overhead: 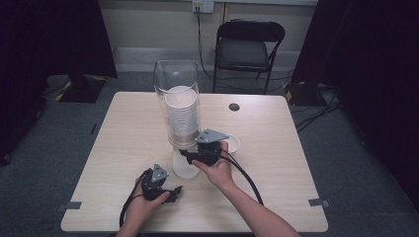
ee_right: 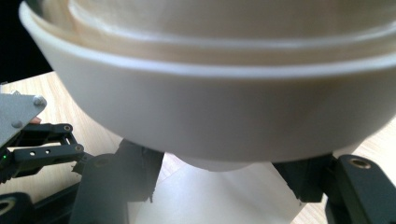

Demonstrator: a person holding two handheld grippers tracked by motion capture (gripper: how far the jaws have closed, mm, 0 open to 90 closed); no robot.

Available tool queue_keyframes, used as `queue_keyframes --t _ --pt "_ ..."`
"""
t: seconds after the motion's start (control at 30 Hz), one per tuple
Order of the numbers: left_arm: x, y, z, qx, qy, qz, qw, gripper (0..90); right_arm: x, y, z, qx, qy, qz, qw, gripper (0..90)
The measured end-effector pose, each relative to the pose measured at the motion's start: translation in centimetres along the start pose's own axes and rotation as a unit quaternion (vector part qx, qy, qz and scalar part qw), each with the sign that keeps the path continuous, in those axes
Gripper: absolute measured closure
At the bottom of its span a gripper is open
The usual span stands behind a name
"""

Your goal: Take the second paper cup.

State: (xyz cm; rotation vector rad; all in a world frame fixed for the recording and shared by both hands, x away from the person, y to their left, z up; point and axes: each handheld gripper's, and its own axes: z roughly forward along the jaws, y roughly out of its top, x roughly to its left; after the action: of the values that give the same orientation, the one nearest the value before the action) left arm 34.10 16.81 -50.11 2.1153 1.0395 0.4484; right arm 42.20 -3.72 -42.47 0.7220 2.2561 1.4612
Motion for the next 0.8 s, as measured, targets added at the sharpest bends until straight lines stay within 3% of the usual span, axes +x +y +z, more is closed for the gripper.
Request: queue_keyframes --t 0.37,0.43,0.47,0.5,0.53,0.6,0.67,0.8 --pt "0.0 0.0 0.0 0.000 0.000 0.000 1.0000 14.7 0.2 -0.3 0.1 -0.009 -0.005 0.006 0.9999 38.1" --pt "0.0 0.0 0.0 0.000 0.000 0.000 1.0000 14.7 0.3 -0.7 0.4 0.003 -0.007 0.008 0.9999 38.3" --pt "0.0 0.0 0.0 0.000 0.000 0.001 1.0000 14.7 0.3 -1.2 0.8 0.030 -0.009 0.007 0.9995 38.3" --pt "0.0 0.0 0.0 0.000 0.000 0.000 1.0000 14.7 0.3 -2.7 1.5 0.043 0.005 0.024 0.9988 38.2" --pt "0.0 0.0 0.0 0.000 0.000 0.000 1.0000 14.7 0.3 -4.1 1.8 0.084 -0.003 0.027 0.9961 38.2" --pt "0.0 0.0 0.0 0.000 0.000 0.001 1.0000 14.7 0.7 -6.2 1.9 0.074 -0.007 0.039 0.9965 37.9" --pt "0.0 0.0 0.0 -0.001 -0.001 0.002 1.0000 14.6 1.3 -6.3 1.7 0.064 -0.011 0.033 0.9973 37.8" --pt "0.0 0.0 0.0 -0.001 -0.002 0.001 1.0000 14.6 1.5 -6.1 1.2 0.081 0.002 0.031 0.9963 37.5"
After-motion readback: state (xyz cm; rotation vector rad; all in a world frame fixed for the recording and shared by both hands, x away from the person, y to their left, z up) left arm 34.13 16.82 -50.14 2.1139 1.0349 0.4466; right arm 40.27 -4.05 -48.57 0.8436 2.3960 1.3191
